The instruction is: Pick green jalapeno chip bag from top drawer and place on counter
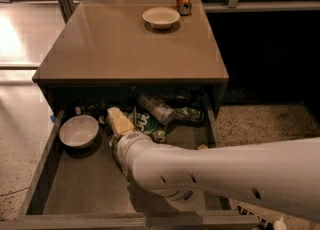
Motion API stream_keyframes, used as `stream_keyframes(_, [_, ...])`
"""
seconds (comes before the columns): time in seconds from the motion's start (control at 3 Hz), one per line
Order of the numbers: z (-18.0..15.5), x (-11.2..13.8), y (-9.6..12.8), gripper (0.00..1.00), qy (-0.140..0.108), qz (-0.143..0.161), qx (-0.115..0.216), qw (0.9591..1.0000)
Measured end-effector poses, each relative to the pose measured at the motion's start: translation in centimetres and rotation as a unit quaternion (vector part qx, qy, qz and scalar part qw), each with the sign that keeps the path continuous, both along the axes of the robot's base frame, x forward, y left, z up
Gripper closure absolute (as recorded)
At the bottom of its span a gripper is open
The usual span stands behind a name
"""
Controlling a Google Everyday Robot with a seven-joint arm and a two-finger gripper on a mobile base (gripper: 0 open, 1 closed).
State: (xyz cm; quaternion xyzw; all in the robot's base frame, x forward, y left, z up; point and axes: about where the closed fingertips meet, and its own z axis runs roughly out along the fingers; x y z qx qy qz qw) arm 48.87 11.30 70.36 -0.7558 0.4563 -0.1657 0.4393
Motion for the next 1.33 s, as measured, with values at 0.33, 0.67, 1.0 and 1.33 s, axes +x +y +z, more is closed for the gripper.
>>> stream_keyframes(0.33, [-2.7,2.2,-1.1,0.0,0.025,-0.023,-0.02,0.9992])
stream_keyframes(0.67, [-3.8,3.3,-1.5,0.0,0.038,-0.032,-0.032,0.9983])
stream_keyframes(1.0, [-3.8,3.4,-1.6,0.18,0.038,-0.033,-0.032,0.9982])
stream_keyframes(1.33, [-3.8,3.4,-1.6,0.5,0.038,-0.033,-0.032,0.9982])
